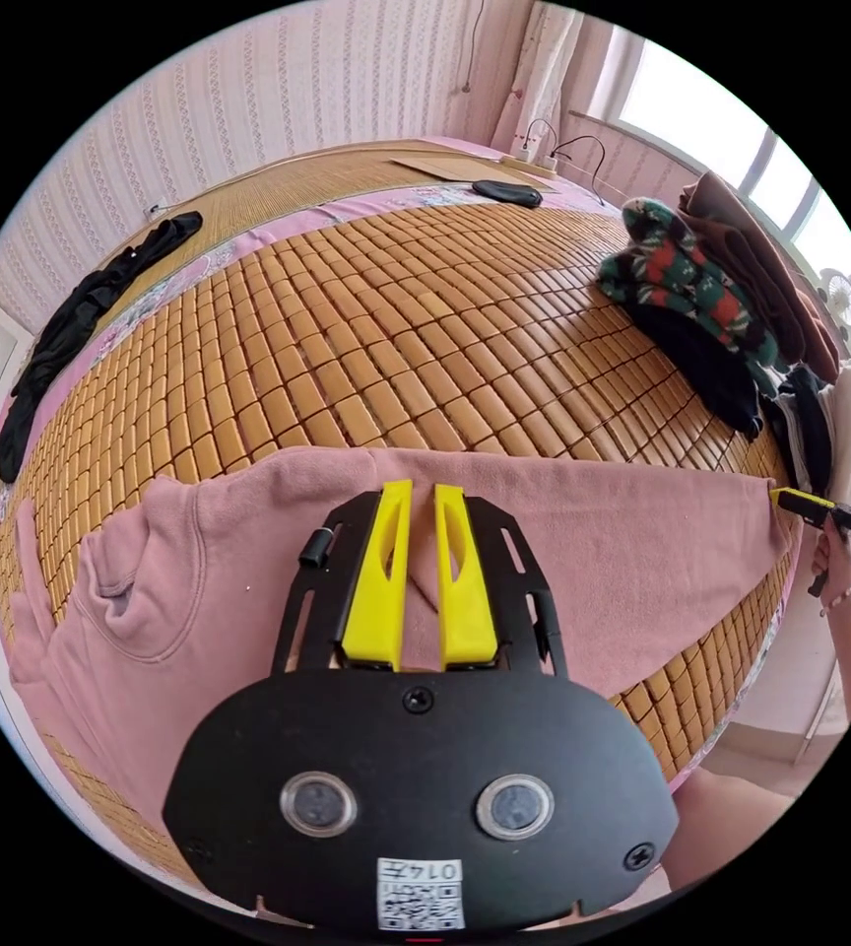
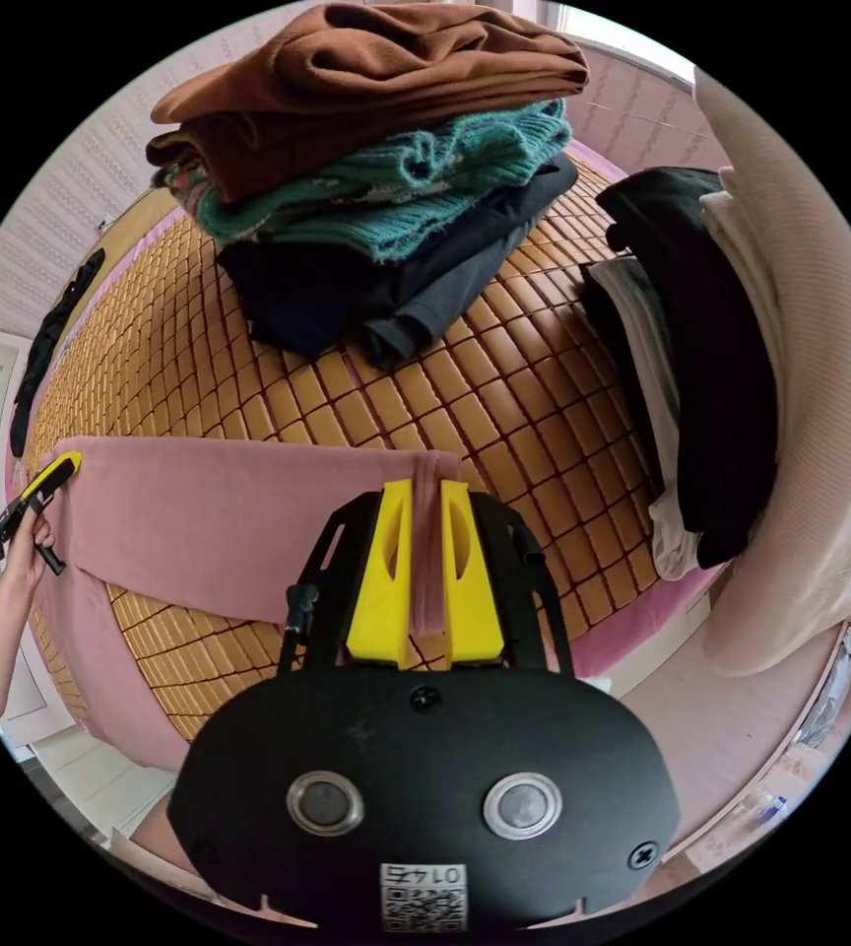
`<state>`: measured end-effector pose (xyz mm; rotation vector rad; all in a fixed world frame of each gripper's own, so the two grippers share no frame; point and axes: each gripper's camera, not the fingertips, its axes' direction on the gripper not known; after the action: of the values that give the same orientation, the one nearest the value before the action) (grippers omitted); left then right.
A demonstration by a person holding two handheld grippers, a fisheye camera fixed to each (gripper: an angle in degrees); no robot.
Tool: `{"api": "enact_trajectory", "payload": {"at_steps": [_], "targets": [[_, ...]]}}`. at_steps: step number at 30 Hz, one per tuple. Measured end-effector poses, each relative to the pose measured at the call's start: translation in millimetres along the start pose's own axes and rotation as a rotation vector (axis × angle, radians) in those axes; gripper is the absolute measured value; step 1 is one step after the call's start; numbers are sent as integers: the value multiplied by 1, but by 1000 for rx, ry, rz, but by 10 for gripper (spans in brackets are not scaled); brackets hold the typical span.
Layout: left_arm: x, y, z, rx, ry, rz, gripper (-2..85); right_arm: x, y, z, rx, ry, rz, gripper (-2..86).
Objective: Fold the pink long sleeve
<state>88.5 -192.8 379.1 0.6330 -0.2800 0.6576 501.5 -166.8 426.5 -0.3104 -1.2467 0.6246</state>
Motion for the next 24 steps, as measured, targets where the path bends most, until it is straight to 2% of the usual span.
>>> {"api": "enact_trajectory", "payload": {"at_steps": [6,9,15,18,22,24], "targets": [[4,-20,-8,-1,-2,32,-3,-20,-15,7,-6,63,-73,15],[4,-30,-14,-9,-20,8,-8,-22,-25,10,22,91,-38,13],[-10,-15,-37,48,67,-77,-7,-36,-39,18,40,71,-37,21],[-20,1,-62,84,139,-120,0,-45,-43,18,19,77,-22,33],[-43,59,-134,233,225,-161,40,-72,-33,0,59,95,6,32],[-67,95,-171,299,204,-203,53,-93,-23,-6,53,57,-15,28]]}}
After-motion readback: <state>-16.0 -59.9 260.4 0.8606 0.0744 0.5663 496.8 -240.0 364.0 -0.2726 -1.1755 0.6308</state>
